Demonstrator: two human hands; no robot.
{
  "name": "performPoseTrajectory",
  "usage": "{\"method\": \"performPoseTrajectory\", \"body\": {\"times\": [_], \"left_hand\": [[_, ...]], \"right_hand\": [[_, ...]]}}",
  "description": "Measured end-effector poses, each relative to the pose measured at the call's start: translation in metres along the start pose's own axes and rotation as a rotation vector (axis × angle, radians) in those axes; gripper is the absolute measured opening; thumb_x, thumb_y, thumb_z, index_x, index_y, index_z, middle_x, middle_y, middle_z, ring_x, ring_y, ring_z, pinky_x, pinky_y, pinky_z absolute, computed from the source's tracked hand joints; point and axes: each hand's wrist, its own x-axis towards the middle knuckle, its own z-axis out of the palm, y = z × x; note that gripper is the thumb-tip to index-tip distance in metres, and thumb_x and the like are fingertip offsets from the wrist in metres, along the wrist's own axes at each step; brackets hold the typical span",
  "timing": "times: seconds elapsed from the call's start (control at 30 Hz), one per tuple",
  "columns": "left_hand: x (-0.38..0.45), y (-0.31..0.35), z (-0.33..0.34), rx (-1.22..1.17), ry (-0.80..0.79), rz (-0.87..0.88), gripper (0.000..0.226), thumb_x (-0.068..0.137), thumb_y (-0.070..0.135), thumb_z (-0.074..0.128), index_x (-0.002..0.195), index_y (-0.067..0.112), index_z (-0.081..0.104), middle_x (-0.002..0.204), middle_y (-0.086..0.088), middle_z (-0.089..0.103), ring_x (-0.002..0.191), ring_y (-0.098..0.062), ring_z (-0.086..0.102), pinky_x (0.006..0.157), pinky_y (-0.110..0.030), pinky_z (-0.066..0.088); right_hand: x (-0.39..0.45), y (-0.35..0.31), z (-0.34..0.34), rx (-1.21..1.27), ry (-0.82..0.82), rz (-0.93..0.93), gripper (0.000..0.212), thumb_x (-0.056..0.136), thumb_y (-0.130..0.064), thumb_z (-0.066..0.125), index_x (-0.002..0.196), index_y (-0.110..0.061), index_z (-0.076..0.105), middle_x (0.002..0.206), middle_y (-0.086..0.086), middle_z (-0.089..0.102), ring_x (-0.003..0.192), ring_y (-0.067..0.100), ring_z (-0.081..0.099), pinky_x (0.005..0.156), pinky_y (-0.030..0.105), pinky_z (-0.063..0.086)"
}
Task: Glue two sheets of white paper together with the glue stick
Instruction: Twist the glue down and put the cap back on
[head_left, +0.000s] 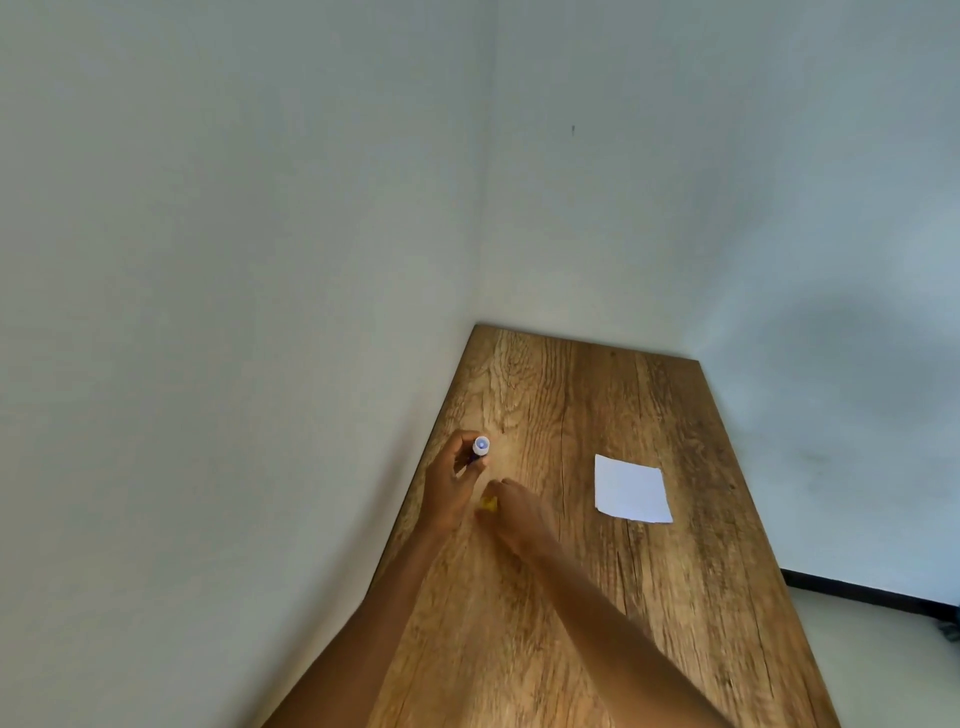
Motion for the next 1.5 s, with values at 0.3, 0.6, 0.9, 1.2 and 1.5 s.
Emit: {"method": "performPoseTrajectory", "body": {"times": [0.3,0.6,0.9,1.2,1.5], "left_hand": [[0.006,0.004,0.015,-0.029,-0.028,0.034,0.022,0.086,0.008,0.061,0.108,0.011,0.06,0.106,-0.003,0.064,0.101,-0.021,0.062,0.084,-0.026,0.053],[0.005,0.006,0.059,-0.06,-0.073,-0.043,0.047,0.078,0.004,0.07,0.122,0.009,0.056,0.109,-0.001,0.064,0.098,-0.011,0.061,0.085,-0.015,0.049],[0.006,0.01,0.083,-0.027,-0.12,0.016,0.024,0.077,0.001,0.069,0.101,0.005,0.069,0.095,-0.005,0.071,0.083,-0.006,0.064,0.073,-0.006,0.049],[0.009,0.016,0.092,-0.028,-0.105,0.005,0.022,0.078,0.002,0.07,0.1,0.003,0.069,0.091,-0.007,0.071,0.083,-0.014,0.066,0.071,-0.006,0.049],[0.006,0.021,0.113,-0.019,0.008,-0.012,0.023,0.076,-0.002,0.069,0.098,0.005,0.07,0.086,-0.001,0.07,0.079,-0.006,0.065,0.07,-0.008,0.051]], "right_hand": [[-0.001,0.029,-0.029,0.79,0.245,0.247,0.021,0.08,-0.028,0.067,0.073,-0.023,0.048,0.073,-0.003,0.057,0.071,0.013,0.054,0.063,0.023,0.043],[-0.003,0.066,-0.085,1.343,0.286,-0.016,0.031,0.083,-0.019,0.066,0.112,-0.011,0.061,0.091,0.006,0.069,0.078,0.013,0.064,0.077,0.022,0.055],[-0.003,0.077,-0.101,1.124,0.207,-0.053,0.02,0.084,-0.009,0.065,0.098,-0.023,0.066,0.1,0.016,0.068,0.094,0.028,0.065,0.085,0.036,0.055],[0.001,0.084,-0.105,0.855,0.154,-0.058,0.021,0.083,-0.013,0.067,0.103,-0.019,0.067,0.094,0.003,0.069,0.092,0.022,0.067,0.089,0.041,0.055],[0.001,0.084,-0.105,0.751,0.286,-0.014,0.024,0.083,-0.012,0.066,0.107,-0.011,0.066,0.098,0.005,0.071,0.09,0.011,0.066,0.081,0.019,0.052]]}}
